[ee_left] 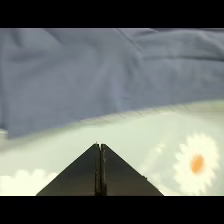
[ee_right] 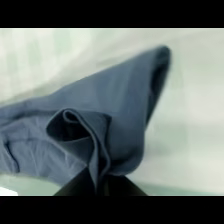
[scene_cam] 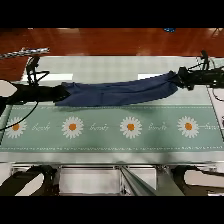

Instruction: Fold the shirts.

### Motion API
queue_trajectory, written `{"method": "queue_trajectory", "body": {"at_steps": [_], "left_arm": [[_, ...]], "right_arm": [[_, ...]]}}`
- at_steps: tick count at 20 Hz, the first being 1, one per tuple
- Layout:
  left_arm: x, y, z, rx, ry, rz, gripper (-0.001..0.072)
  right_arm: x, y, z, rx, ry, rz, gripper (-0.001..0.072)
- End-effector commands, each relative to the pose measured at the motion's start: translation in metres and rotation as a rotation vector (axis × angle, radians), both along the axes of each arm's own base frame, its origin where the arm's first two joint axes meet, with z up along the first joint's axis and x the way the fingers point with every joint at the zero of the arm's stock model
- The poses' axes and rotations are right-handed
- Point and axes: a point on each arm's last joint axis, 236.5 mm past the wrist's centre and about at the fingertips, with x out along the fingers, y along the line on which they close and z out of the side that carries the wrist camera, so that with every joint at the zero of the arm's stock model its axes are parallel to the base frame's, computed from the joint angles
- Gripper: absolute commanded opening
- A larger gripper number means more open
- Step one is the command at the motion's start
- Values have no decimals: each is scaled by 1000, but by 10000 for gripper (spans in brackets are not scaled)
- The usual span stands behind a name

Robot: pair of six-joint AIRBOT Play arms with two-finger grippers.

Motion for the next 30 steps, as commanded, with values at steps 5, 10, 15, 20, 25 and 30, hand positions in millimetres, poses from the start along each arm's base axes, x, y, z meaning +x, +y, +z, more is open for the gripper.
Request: {"method": "queue_trajectory", "body": {"at_steps": [5,10,15,20,25,30], "left_arm": [[-31,-131,0,-148,44,-268,18],[-36,-244,-45,-86,114,-528,18],[-91,-335,-92,-63,270,-686,18],[-168,-371,-122,-15,393,-834,19],[-102,-322,-83,-29,375,-778,19],[4,-180,16,89,106,-525,19]], "right_arm": [[-146,22,88,-172,-161,-39,24],[-213,48,122,-134,-250,-113,24],[-243,60,132,-122,-266,-118,24],[-240,61,136,-109,-283,-122,24],[-231,66,142,-70,-301,-114,24],[-202,95,155,88,-321,-27,24]]}}
